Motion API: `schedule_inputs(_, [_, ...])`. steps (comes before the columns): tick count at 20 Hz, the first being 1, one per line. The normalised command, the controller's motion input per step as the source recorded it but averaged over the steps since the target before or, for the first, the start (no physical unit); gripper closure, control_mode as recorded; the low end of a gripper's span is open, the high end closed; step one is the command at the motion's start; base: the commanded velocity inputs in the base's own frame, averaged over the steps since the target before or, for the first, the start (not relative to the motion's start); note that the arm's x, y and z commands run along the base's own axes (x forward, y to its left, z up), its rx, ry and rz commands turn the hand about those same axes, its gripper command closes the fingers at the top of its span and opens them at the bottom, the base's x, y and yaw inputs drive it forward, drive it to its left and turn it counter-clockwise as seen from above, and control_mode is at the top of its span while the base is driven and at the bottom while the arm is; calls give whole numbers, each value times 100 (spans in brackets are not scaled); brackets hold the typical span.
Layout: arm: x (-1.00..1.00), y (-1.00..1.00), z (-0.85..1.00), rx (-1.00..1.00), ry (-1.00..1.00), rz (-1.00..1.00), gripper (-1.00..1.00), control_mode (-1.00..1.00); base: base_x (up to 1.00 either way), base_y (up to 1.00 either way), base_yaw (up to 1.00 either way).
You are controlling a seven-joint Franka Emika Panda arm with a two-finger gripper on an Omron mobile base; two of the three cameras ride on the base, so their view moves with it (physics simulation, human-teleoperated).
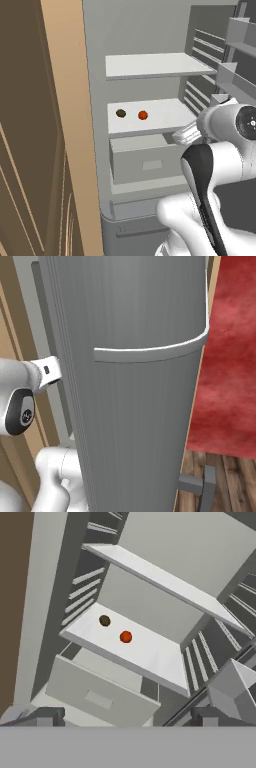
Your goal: Place the mustard and mustard from the counter to the top shelf of the fridge. If the existing items in the fridge are on the top shelf, move them to other shelves.
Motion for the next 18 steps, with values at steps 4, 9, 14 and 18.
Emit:
schedule_inputs(4, [-32,-3,0,0,0,0,-100,-100,0,0,0])
schedule_inputs(9, [-37,-4,0,0,1,0,-100,-100,0,0,0])
schedule_inputs(14, [-28,0,0,0,0,0,-100,100,-38,-5,0])
schedule_inputs(18, [0,0,0,0,0,0,-100,100,-82,-65,17])
